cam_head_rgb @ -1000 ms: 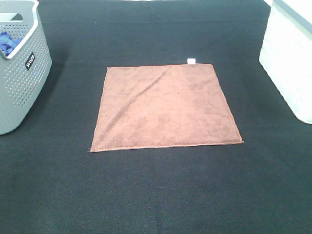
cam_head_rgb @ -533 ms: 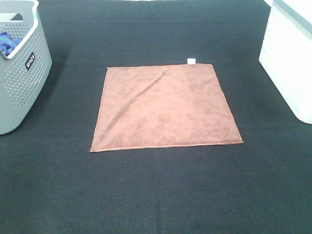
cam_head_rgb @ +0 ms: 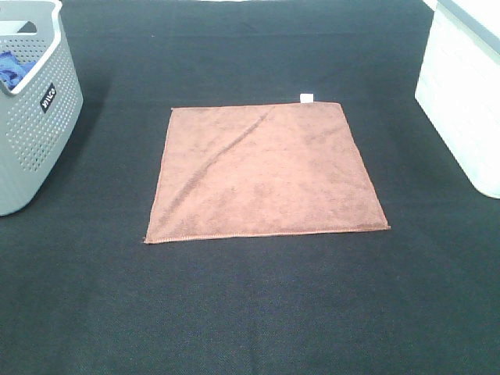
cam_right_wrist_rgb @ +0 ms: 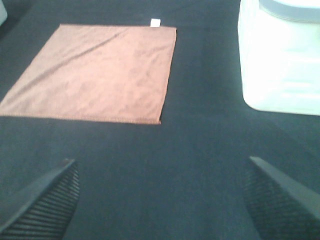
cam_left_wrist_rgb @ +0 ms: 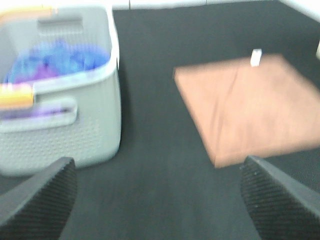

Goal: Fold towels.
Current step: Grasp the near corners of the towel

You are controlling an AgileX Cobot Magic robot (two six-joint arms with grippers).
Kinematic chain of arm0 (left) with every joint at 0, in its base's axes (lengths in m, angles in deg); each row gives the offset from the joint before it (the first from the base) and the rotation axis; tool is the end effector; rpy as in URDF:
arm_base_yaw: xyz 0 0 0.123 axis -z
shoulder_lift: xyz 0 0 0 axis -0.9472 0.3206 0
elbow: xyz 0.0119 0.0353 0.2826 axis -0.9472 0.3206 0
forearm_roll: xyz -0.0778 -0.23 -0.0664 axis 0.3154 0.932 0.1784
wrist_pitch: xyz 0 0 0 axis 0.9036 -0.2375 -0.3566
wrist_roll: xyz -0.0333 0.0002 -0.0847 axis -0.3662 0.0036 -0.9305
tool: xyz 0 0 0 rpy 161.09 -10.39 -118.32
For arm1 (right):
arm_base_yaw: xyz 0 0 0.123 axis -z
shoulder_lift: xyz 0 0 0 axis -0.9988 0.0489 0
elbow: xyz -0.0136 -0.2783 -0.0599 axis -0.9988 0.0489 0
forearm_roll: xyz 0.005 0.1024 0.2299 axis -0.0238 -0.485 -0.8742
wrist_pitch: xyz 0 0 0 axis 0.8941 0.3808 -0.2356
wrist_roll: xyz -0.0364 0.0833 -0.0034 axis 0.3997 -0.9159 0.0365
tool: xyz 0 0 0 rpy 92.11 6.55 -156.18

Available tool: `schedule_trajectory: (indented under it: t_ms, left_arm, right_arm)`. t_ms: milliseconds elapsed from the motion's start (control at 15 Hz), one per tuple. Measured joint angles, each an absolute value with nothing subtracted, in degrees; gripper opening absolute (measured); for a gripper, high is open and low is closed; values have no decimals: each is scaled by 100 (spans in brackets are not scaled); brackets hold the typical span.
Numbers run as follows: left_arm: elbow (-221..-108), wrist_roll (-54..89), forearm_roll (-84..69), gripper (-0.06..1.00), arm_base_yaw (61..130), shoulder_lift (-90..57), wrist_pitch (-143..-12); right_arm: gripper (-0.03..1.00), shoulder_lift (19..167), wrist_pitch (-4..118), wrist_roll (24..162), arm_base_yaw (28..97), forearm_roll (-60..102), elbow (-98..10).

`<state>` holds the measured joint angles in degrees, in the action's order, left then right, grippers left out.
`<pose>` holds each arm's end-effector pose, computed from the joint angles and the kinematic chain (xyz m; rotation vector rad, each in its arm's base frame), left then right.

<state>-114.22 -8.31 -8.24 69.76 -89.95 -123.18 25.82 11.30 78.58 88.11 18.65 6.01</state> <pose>-0.0009 -0.0157 0.2985 0.0878 1.8143 -0.1443 0.0129 0.0132 0.2931 -0.1265 2.0063 0.1078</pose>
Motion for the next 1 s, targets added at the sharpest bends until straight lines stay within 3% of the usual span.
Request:
schedule_trajectory:
  t_ms: [267,533,1000]
  left_arm:
    - [-11279,-854,-480,85,6976,-8468,-11476]
    - [-11261,-631,849,85,6976,-6761,-11298]
    - [-11261,1535,3044,82,6976,-3249,-11000]
  right_arm:
    - [83,3648,1794,7755,8811,1567,595]
    - [83,5539,2092,8110,8811,484,595]
    - [83,8100,2803,8889,8811,-524,286]
